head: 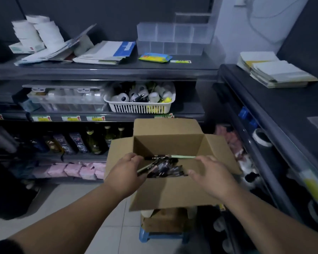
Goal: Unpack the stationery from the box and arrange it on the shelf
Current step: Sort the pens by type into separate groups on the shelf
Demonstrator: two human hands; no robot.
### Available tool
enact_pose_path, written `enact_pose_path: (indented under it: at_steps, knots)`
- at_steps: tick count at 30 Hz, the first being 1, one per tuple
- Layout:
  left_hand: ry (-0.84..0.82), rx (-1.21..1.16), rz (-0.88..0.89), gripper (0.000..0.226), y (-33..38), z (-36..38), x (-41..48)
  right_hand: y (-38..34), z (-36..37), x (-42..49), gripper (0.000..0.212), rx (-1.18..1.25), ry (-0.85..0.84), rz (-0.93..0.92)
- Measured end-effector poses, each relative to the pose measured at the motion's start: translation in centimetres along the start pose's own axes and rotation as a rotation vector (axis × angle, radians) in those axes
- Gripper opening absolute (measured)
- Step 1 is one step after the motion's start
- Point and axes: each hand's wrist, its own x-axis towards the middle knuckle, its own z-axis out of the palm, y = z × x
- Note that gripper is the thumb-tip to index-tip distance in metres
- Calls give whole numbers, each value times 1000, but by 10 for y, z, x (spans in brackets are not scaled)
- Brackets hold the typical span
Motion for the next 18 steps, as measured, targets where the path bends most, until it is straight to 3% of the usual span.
enact_pose_path:
  at_steps: [5,10,18]
  knots:
    - [-62,-43,-99,60,13,31,68,31,7,86,53,-63,-153,-62]
    - [-245,-33,-198,63,10,84,108,54,50,144,59,-79,-333,-82]
    - [-464,-40,-171,72,4,156,164,78,114,204,62,-135,-470,-6]
